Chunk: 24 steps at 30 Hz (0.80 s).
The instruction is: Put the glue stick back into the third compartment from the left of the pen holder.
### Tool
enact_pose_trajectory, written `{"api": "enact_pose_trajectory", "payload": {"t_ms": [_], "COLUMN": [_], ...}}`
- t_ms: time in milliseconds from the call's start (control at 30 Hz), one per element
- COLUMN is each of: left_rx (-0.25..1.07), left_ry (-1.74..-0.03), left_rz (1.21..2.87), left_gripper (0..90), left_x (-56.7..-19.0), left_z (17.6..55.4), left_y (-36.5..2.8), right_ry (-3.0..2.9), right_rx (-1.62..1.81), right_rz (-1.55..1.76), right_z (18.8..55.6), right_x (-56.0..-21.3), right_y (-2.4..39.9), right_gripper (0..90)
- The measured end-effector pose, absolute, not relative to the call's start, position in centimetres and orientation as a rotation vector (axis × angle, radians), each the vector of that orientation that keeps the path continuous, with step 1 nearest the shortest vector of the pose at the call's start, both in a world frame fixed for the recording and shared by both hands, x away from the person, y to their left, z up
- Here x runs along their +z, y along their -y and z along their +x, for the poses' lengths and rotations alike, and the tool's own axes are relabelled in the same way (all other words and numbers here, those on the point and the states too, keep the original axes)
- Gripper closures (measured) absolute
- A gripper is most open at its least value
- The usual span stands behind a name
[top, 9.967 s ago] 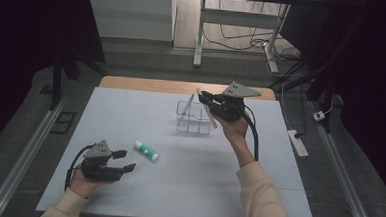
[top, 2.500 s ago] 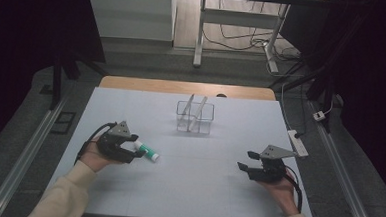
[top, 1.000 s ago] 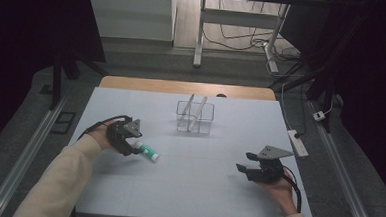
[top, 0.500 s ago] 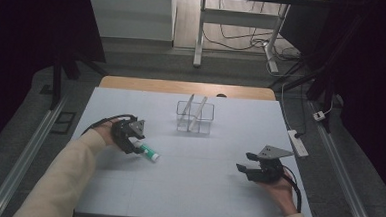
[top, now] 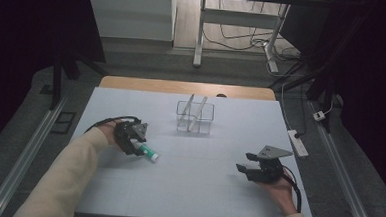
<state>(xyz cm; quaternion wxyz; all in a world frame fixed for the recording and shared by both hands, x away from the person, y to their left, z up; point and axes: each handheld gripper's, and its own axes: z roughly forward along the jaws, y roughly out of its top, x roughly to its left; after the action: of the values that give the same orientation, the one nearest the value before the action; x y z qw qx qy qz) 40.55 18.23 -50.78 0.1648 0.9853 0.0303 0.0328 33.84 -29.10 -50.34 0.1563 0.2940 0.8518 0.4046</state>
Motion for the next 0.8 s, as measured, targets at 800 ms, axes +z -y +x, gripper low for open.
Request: {"api": "enact_pose_trajectory", "payload": {"t_ms": [800], "left_rx": [0.052], "left_ry": [-0.123], "left_rz": [2.782], "left_gripper": [65.5], "left_x": [-50.1], "left_z": [40.1], "left_y": [-18.3], "right_ry": [-2.426], "right_rx": [1.158], "right_rz": [0.841], "right_z": [33.8], "right_x": [-50.4], "right_y": [29.2], "right_gripper": [37.6]}}
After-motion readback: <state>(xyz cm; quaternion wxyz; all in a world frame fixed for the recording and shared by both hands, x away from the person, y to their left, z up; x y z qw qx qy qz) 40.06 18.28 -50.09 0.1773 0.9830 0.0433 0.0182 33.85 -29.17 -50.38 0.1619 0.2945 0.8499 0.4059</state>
